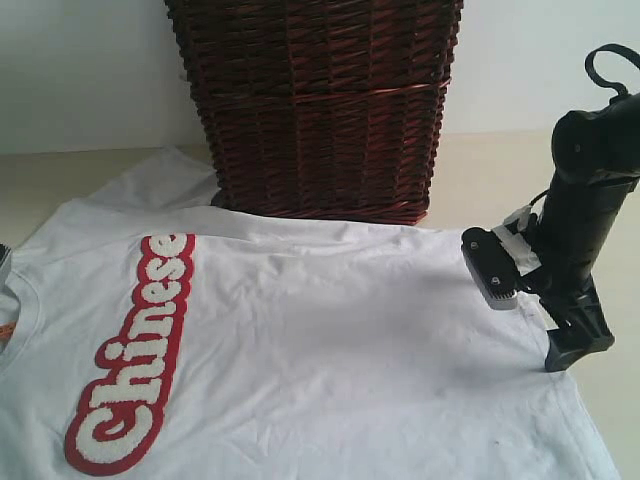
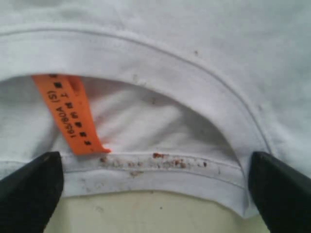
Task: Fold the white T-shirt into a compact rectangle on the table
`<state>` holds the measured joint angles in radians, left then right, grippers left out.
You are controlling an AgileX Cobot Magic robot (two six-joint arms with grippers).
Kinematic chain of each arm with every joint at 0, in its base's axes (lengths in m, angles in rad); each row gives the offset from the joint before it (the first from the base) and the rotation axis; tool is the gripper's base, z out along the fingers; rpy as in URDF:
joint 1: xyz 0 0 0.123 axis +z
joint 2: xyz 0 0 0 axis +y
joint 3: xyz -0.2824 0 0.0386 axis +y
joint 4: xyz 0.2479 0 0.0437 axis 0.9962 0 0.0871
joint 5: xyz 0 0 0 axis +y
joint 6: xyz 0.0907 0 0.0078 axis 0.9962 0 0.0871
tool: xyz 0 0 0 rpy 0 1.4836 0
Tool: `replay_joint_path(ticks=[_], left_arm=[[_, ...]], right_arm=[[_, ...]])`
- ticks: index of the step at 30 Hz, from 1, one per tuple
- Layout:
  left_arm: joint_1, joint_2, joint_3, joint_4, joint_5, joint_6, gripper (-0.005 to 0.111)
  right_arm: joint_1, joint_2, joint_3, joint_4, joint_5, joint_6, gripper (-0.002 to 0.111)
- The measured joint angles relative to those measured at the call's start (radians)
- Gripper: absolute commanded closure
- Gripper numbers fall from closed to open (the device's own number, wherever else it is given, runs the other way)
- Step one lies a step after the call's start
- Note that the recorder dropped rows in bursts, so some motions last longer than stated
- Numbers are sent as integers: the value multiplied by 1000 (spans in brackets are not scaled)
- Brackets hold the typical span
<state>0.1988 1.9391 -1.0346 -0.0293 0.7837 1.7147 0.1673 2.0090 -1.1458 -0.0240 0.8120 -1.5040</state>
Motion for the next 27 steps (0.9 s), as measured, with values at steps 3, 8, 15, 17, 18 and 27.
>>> replay_joint_path(ticks=[3,8,15,17,18,27], left_arm=[[0,0,0,0,0,0,2],[0,0,0,0,0,0,2],[0,0,0,0,0,0,2],[0,0,0,0,0,0,2],[0,0,0,0,0,0,2],[0,0,0,0,0,0,2]], right_arm=[[0,0,0,0,0,0,3],[0,0,0,0,0,0,3],[0,0,0,12,0,-4,3],[0,0,0,24,0,-4,3],[0,0,0,24,2,-4,3],[0,0,0,10,2,-4,9]])
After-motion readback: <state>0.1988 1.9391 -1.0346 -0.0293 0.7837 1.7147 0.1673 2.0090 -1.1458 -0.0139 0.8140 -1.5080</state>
